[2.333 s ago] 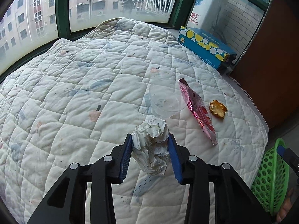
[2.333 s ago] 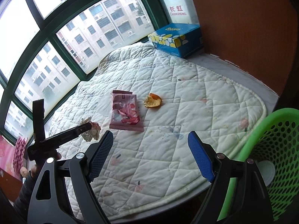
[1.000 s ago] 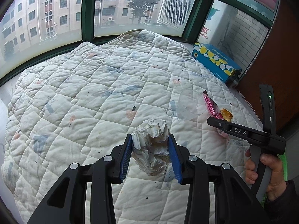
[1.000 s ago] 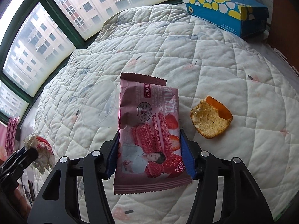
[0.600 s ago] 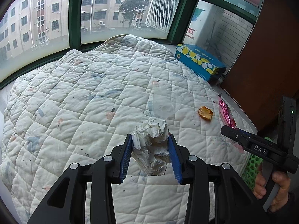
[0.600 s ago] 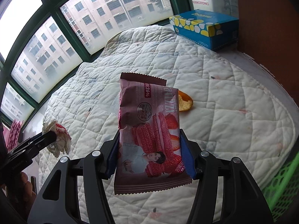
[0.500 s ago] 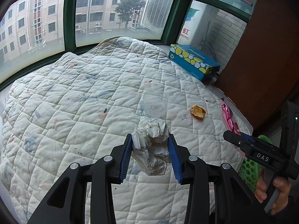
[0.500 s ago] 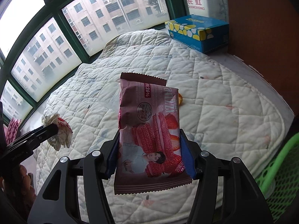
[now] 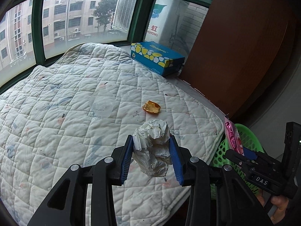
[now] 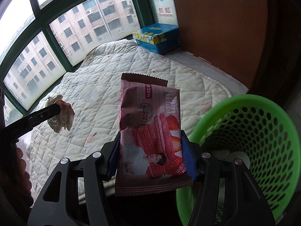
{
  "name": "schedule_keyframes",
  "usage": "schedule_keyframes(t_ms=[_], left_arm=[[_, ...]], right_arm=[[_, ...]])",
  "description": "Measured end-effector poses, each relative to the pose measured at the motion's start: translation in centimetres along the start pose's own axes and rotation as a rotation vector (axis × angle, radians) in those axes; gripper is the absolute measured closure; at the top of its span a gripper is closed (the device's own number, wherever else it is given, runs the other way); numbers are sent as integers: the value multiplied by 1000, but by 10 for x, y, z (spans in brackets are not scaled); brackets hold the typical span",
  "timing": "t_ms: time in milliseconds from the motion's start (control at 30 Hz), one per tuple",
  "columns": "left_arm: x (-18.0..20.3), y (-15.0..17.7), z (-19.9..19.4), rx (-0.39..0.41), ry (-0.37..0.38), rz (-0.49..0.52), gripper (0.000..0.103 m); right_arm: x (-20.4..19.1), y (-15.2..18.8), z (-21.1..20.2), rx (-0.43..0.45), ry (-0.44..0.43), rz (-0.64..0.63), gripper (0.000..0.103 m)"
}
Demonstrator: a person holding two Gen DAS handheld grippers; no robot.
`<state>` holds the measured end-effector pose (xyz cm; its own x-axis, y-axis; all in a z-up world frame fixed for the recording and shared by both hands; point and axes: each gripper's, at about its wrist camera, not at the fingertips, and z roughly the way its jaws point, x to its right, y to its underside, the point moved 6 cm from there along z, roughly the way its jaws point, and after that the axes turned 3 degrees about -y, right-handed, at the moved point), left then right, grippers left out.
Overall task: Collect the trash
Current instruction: 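Drop the pink wrapper into the basket with the right tool while the left tool carries the tissue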
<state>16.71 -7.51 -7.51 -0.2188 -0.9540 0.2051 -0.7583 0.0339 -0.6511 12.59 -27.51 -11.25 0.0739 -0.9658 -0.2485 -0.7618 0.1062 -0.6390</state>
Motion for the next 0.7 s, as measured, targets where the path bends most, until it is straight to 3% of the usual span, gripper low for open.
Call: schedule_keyframes(t_ms=[700], left_arm=[[108, -5, -3, 2, 121, 151, 66]], right_arm=[[110, 43, -87, 86, 168, 177, 42]])
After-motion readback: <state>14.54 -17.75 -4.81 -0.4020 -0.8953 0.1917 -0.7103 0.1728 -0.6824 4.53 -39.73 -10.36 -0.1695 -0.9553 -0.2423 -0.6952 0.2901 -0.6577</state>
